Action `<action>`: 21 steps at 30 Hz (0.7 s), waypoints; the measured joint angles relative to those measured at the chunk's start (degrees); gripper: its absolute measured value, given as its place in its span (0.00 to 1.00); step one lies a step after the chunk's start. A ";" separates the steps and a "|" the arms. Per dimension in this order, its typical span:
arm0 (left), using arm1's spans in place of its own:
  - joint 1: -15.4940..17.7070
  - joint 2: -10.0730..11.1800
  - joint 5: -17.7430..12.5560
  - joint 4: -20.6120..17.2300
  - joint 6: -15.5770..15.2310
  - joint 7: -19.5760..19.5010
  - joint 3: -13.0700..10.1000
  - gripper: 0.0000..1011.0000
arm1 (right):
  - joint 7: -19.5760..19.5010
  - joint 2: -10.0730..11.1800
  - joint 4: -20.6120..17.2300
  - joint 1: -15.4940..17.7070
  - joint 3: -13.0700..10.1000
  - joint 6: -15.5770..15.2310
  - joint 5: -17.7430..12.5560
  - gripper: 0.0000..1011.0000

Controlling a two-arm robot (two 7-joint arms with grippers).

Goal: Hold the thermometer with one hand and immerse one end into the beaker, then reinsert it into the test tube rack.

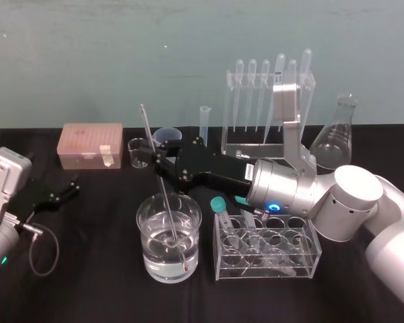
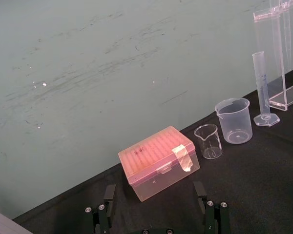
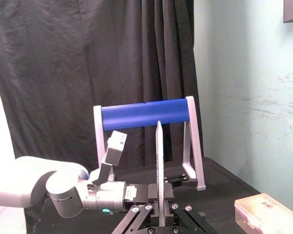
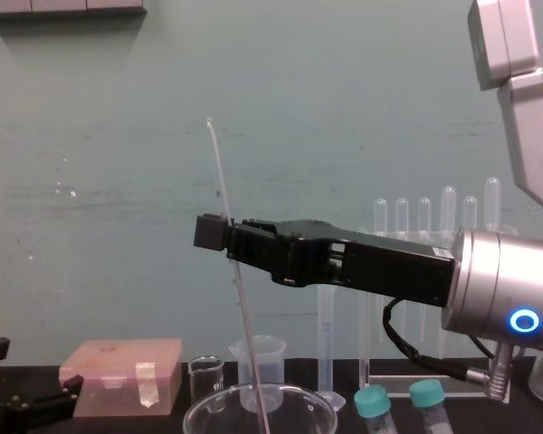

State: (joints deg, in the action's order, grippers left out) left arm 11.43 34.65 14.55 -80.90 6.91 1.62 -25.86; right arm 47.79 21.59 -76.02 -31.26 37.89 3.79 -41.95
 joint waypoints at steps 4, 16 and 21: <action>0.00 0.00 0.00 0.00 0.00 0.00 0.00 1.00 | 0.00 0.11 -0.14 0.07 0.01 0.00 0.02 0.06; 0.00 0.00 0.00 0.00 0.00 0.00 0.00 1.00 | 0.00 0.18 -0.23 0.17 -0.04 0.04 0.04 0.06; 0.00 0.00 0.00 0.00 0.00 0.00 0.00 1.00 | -0.01 0.19 -0.29 0.16 -0.06 0.04 0.04 0.06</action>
State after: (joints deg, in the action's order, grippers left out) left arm 11.43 34.65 14.55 -80.90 6.91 1.62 -25.86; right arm 47.79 21.78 -76.31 -31.10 37.83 3.83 -41.91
